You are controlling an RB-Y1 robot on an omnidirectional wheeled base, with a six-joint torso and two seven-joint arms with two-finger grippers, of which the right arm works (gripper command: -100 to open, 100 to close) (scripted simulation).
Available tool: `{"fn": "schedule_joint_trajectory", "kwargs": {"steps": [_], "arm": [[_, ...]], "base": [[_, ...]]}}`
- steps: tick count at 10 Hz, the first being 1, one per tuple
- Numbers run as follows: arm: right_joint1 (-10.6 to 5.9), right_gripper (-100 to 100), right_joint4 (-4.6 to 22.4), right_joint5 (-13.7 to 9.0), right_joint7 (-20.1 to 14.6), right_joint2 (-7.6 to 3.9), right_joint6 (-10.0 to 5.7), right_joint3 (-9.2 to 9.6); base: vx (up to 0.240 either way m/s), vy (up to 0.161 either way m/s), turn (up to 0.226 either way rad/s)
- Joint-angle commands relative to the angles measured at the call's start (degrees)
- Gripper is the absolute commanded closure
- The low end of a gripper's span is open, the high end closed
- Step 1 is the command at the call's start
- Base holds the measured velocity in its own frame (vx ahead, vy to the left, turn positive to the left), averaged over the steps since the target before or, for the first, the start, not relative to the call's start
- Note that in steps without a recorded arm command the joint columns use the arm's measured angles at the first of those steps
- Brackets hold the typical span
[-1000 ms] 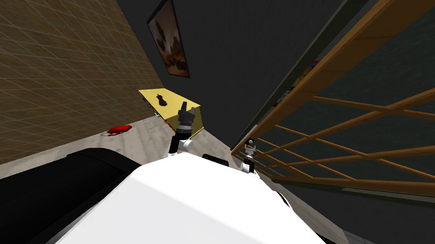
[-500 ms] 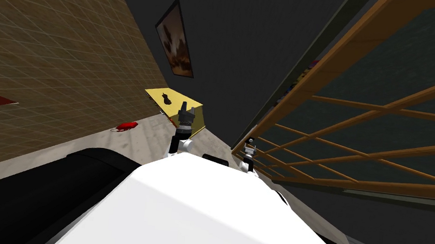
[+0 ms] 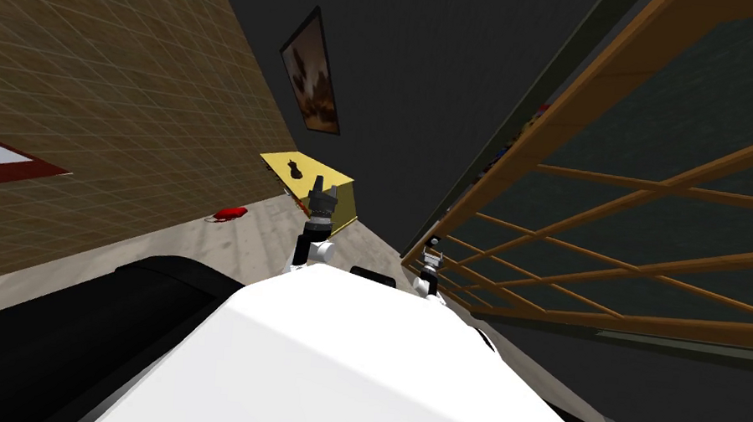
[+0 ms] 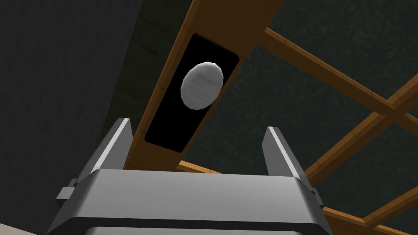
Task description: Pull the door open
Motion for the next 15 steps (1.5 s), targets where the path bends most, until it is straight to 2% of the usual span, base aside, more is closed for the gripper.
{"fn": "schedule_joint_trajectory", "kwargs": {"steps": [1,3,6,7,12,13,14,15], "arm": [[-0.07,-100,-0.4,-1.0,-2.8,0.26,0.36,0.08],[-0.19,-100,-0.5,-1.8,-4.8,0.47,0.57,0.16],[-0.52,-100,-0.9,-3.9,-10.0,1.02,1.13,0.35],[-0.52,-100,-0.9,-3.9,-10.4,1.02,1.13,0.35],[-0.88,-100,-1.4,-6.2,-16.6,1.63,1.74,0.57],[-0.81,-100,-1.4,-5.9,-15.8,1.57,1.68,0.54],[-0.04,-100,-1.2,-6.1,-17.6,0.14,1.44,0.48],[-0.04,-100,-0.4,-6.1,-17.6,0.14,1.44,0.48]], "base": [[-0.062,-0.015,0.054],[-0.074,-0.024,0.064],[-0.070,-0.016,0.070],[-0.072,-0.005,0.018],[-0.060,-0.016,0.048],[-0.025,-0.008,0.008],[0.127,-0.015,0.080],[0.161,-0.001,0.069]]}}
